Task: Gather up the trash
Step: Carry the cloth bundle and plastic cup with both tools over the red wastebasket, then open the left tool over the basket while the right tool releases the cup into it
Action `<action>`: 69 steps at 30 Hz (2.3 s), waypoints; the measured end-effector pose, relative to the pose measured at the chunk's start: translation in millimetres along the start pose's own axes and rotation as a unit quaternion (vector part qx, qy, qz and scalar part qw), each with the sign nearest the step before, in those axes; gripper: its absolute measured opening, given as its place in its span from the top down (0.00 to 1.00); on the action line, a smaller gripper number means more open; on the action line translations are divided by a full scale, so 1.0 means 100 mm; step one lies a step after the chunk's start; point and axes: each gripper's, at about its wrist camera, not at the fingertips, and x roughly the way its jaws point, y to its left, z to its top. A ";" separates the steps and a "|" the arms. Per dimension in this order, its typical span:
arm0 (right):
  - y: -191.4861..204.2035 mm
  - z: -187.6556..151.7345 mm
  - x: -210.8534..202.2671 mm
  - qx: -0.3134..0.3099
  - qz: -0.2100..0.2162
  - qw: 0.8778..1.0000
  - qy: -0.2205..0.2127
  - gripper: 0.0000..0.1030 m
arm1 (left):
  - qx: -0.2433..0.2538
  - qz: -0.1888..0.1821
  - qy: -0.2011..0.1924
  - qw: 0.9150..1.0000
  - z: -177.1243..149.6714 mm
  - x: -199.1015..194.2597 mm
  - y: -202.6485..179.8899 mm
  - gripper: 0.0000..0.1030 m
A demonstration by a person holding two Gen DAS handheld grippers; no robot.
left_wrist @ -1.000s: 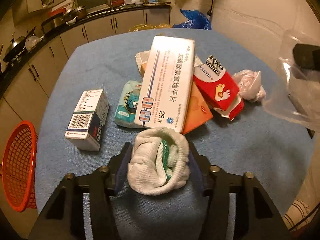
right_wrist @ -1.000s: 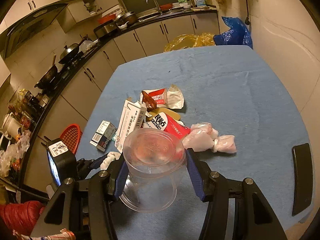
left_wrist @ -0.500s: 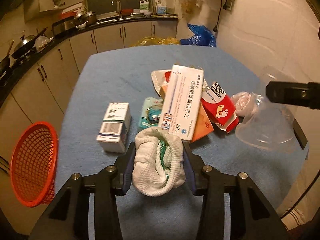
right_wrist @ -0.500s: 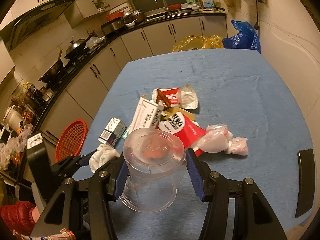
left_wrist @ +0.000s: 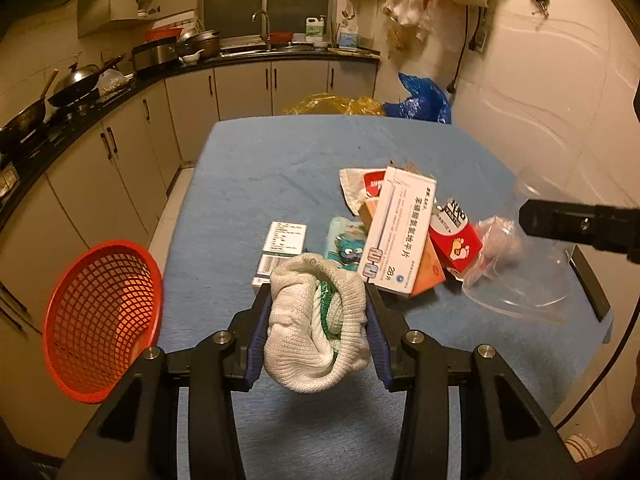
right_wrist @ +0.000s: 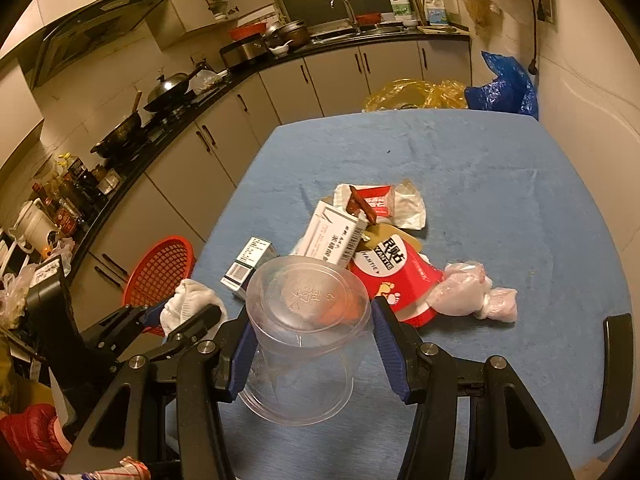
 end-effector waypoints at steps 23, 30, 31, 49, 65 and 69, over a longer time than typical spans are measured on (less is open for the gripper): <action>0.52 0.12 0.24 -0.039 0.044 0.998 -0.004 0.43 | -0.058 0.049 -0.030 0.997 0.10 -0.43 0.66 0.59; 0.91 0.27 0.50 -0.058 0.081 0.995 0.003 0.43 | -0.083 0.088 -0.038 0.992 0.09 -0.62 1.05 0.59; 0.98 0.29 0.54 -0.063 0.087 0.994 0.006 0.43 | -0.088 0.094 -0.038 0.991 0.08 -0.65 1.11 0.59; 1.92 0.63 1.22 -0.122 0.143 0.981 0.036 0.43 | -0.145 0.164 -0.033 0.975 -0.04 -0.77 1.91 0.59; 2.27 0.92 1.71 -0.127 0.147 0.980 0.048 0.43 | -0.158 0.143 -0.015 0.977 -0.14 -0.43 2.18 0.59; 2.34 0.91 1.94 -0.125 0.147 0.979 0.067 0.43 | -0.155 0.131 -0.015 0.979 -0.16 -0.33 2.23 0.58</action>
